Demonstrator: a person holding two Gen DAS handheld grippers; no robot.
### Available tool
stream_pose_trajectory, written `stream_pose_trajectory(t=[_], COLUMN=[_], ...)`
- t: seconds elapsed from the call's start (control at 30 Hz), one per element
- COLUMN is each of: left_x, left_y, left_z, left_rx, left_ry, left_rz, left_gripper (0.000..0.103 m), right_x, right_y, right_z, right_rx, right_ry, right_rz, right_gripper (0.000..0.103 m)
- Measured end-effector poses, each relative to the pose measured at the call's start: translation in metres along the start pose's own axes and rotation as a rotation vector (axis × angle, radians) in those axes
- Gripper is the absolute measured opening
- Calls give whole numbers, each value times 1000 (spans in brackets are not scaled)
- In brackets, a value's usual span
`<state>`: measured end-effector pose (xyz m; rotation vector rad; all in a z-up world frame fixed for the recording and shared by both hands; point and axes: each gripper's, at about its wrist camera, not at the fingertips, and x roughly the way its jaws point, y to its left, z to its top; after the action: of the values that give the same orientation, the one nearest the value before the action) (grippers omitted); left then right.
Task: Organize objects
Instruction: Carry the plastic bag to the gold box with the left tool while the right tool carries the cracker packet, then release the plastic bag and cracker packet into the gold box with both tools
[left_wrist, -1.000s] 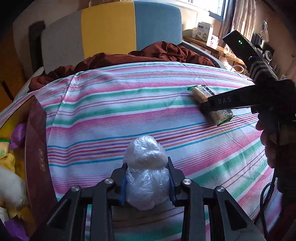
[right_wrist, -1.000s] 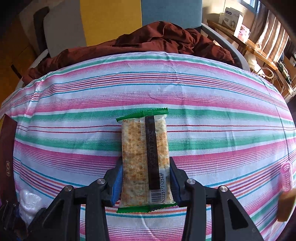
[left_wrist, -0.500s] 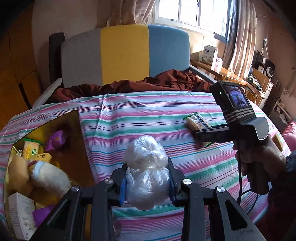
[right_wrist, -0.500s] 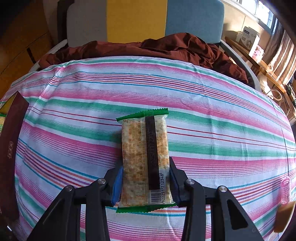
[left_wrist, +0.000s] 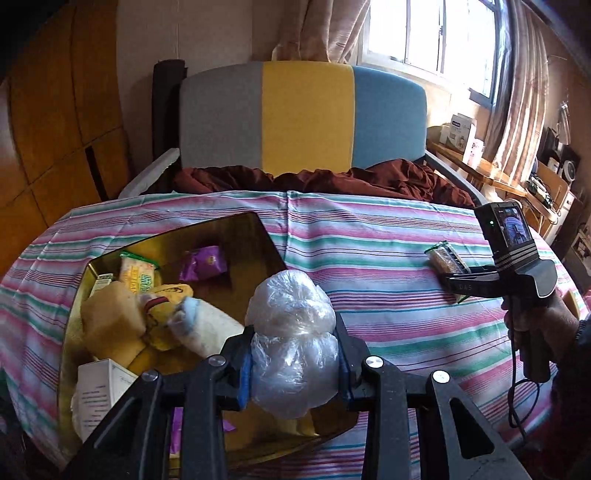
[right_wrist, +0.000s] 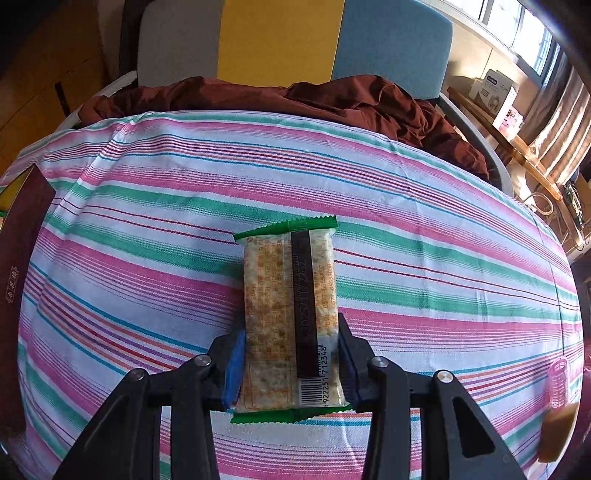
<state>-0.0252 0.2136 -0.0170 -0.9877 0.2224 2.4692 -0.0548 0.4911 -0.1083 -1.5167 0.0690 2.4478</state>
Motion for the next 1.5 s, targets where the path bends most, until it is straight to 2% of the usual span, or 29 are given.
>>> stream_pose_trajectory(t=[0.13, 0.3, 0.43, 0.57, 0.67, 0.77, 0.83, 0.87, 0.97, 1.13, 1.23, 1.5], left_x=[-5, -4, 5, 8, 11, 14, 18, 19, 16, 7, 0, -22], left_y=[22, 50, 79, 104, 115, 119, 123, 124, 124, 126, 127, 127], left_z=[-5, -15, -26, -31, -31, -28, -26, -25, -24, -26, -26, -27], left_rx=[-22, -68, -161, -236, -285, -282, -292, -299, -289, -267, -259, -249], left_ry=[-5, 19, 73, 88, 95, 87, 97, 99, 80, 63, 43, 5], left_rz=[40, 76, 65, 49, 28, 38, 20, 26, 36, 91, 119, 201], left_gripper=[35, 36, 36, 36, 37, 37, 46, 56, 68, 79, 81, 98], right_x=[-5, -21, -53, -81, -89, -86, -80, -77, -70, -70, -74, -107], right_y=[3, 32, 83, 143, 183, 214, 230, 236, 248, 244, 238, 222], right_z=[-1, -1, 12, 27, 36, 47, 55, 58, 60, 48, 39, 7], right_rx=[39, 53, -13, -116, -176, -193, -200, -205, -197, -187, -179, -150], right_ry=[38, 48, -22, -76, -83, -72, -67, -60, -39, -47, -65, -205], right_rz=[23, 142, 255, 362, 415, 440, 464, 466, 461, 436, 406, 297], right_gripper=[42, 42, 42, 42, 42, 42, 43, 44, 48, 49, 49, 50])
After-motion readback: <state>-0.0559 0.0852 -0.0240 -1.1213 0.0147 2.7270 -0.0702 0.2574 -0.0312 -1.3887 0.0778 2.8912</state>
